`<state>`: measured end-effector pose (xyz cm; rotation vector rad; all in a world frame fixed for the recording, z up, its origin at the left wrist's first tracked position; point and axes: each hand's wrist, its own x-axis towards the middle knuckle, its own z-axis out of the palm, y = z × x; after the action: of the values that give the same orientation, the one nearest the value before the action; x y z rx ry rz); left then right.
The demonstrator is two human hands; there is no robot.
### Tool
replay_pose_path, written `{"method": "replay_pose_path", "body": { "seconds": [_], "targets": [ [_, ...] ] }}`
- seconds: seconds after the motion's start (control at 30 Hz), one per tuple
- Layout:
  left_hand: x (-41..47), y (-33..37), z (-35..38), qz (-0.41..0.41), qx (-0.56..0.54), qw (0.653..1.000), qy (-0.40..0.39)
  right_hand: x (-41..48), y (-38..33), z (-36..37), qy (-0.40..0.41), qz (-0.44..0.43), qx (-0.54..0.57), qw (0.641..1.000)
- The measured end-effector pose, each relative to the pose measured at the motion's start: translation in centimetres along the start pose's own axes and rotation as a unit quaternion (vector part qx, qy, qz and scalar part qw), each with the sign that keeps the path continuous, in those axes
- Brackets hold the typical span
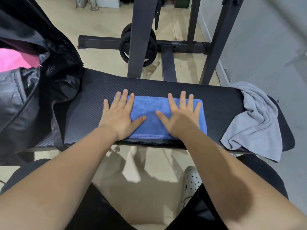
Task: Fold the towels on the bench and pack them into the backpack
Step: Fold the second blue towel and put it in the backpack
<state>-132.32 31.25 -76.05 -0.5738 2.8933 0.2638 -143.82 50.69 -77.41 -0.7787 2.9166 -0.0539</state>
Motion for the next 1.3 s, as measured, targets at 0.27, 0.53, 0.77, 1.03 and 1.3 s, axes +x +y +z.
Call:
{"method": "replay_pose_path", "body": {
  "seconds": [0.27,0.53,0.77,1.03,1.3],
  "targets": [
    [0.1,-1.0,0.1,0.029,-0.032,0.999,0.018,0.2,0.6,-0.3,-0.014,0.051,0.009,0.999],
    [-1.5,-1.9,-1.2,-0.159,-0.114,0.964,0.178,-0.8,-2.7,-1.7,0.069,-0.036,-0.030,0.996],
    [-1.3,-2.2,-2.2,-0.207,-0.172,0.958,0.100,-1.8,-6.0,0.4,0.010,-0.048,0.003,0.999],
    [-0.3,-1.7,-2.4,-0.225,-0.329,0.913,0.087,-1.8,-6.1,0.4,0.005,-0.043,0.005,0.999],
    [-1.1,-0.9,-3.9,-0.317,-0.709,0.628,0.054,-1.9,-6.1,0.3,-0.019,-0.042,0.008,0.999]
  ]
}}
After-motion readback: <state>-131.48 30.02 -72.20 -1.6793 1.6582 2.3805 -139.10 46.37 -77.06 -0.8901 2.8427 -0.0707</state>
